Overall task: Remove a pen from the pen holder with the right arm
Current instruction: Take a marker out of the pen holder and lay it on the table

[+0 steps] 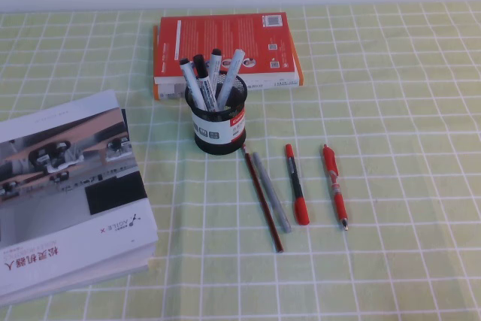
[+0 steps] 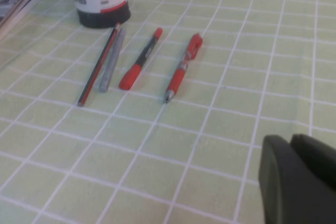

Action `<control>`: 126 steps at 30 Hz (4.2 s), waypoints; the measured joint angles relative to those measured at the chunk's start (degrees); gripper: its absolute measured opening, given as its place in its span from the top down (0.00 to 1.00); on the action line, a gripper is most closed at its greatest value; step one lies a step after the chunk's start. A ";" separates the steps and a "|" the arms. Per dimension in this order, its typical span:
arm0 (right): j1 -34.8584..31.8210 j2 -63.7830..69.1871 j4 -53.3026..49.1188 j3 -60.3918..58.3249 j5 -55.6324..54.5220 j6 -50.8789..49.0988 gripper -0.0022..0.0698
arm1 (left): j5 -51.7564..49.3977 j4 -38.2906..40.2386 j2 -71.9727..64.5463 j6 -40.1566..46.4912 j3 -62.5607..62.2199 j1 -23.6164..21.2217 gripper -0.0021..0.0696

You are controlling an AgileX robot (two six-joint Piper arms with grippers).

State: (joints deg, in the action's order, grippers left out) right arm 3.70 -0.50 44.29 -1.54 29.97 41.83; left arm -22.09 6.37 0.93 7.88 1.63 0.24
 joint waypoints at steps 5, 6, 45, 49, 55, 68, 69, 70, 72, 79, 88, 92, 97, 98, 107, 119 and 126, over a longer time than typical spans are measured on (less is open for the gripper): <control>0.00 0.00 0.00 0.00 0.01 0.00 0.99 | 0.00 0.00 0.00 0.00 0.00 0.00 0.98; 0.00 0.00 0.00 0.00 0.09 0.00 0.99 | 0.00 0.00 0.00 0.00 0.00 0.00 0.98; 0.00 0.00 3.93 0.00 0.31 0.00 0.99 | 0.00 0.00 0.00 0.00 0.00 0.00 0.98; 0.00 0.00 3.93 0.00 0.31 0.00 0.99 | 0.00 0.00 0.00 0.00 0.00 0.00 0.98; 0.00 0.00 3.93 0.00 0.31 0.00 0.99 | 0.00 0.00 0.00 0.00 0.00 0.00 0.98; 0.00 0.00 4.92 0.00 -1.34 0.00 0.99 | 0.00 0.00 0.00 0.00 0.00 0.00 0.98; 0.00 0.00 7.20 0.00 -2.83 0.00 0.99 | 0.00 0.00 0.00 0.00 0.00 0.00 0.98; 0.00 0.00 9.38 0.00 -3.83 0.00 0.99 | 0.00 0.00 0.00 0.00 0.00 0.00 0.98; 0.00 0.00 16.15 0.00 -6.02 0.00 0.99 | 0.00 0.00 0.00 0.00 0.00 0.00 0.98; 0.00 0.00 34.40 0.00 -11.11 0.00 0.99 | 0.00 0.00 0.00 0.00 0.00 0.00 0.98; 0.00 0.00 42.13 0.00 -15.62 0.00 0.99 | 0.00 0.00 0.00 0.00 0.00 0.00 0.98; 0.00 0.00 43.21 0.12 -17.29 -0.10 0.99 | 0.00 0.00 0.00 0.00 0.00 0.00 0.98; 0.00 6.06 40.44 6.37 -16.86 -0.10 0.99 | 0.00 0.00 0.00 0.00 0.00 0.00 0.98; 0.00 8.56 39.20 8.28 -16.21 -0.10 0.99 | 0.00 0.00 0.00 0.00 0.00 0.00 0.98; 0.22 34.76 28.34 25.97 -6.84 -0.10 0.99 | 0.00 0.00 0.00 0.00 0.00 0.00 0.98; 1.32 60.56 20.09 40.55 -4.79 0.67 0.99 | 0.00 0.00 0.00 0.00 0.00 0.00 0.98; 14.13 71.65 18.79 46.74 -10.29 1.02 0.99 | 0.00 0.00 0.00 0.00 0.00 0.00 0.98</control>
State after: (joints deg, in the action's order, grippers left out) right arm 17.84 71.15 63.08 45.21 19.68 42.86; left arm -22.09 6.37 0.93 7.88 1.63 0.24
